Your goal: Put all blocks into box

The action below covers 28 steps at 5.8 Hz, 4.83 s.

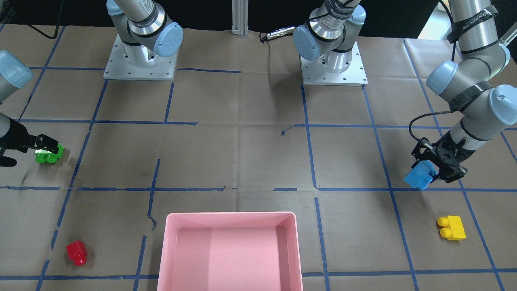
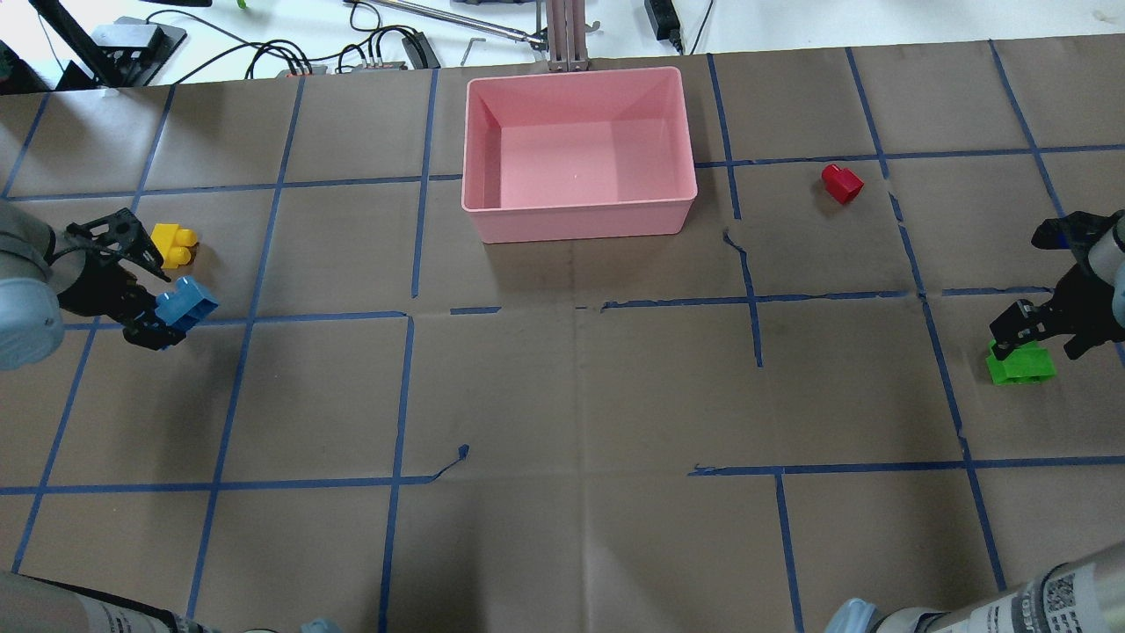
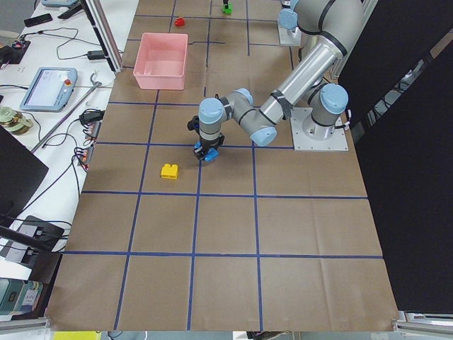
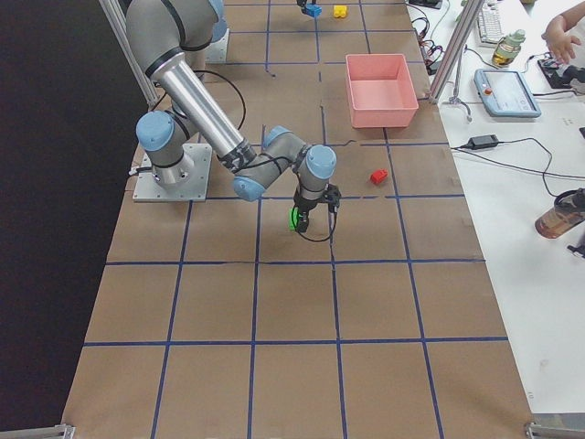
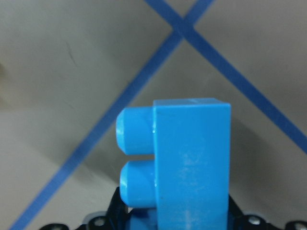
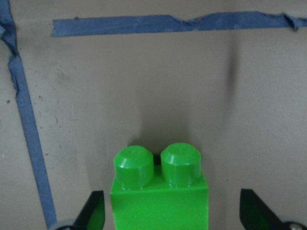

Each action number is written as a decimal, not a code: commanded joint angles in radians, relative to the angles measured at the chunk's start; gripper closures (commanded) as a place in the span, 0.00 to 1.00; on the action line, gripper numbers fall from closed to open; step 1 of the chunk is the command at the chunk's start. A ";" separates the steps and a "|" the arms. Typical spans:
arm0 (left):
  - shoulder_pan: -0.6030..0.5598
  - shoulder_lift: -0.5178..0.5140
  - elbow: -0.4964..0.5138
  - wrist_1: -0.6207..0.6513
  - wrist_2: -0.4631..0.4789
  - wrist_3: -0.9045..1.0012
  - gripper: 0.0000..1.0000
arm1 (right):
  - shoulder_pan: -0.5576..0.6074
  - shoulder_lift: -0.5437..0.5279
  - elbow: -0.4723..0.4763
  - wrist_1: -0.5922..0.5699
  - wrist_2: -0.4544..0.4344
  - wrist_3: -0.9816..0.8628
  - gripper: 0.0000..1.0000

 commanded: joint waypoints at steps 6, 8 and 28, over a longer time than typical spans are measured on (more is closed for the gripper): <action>-0.658 -0.370 0.798 -0.367 0.008 -0.497 1.00 | 0.006 0.010 -0.123 0.020 0.047 0.000 0.64; -0.705 -0.472 0.873 -0.365 0.034 -0.564 1.00 | 0.068 -0.001 -0.312 0.164 0.119 0.005 0.64; -0.039 -0.463 0.559 -0.218 0.207 -0.934 0.73 | 0.659 0.279 -0.997 0.557 0.102 0.641 0.00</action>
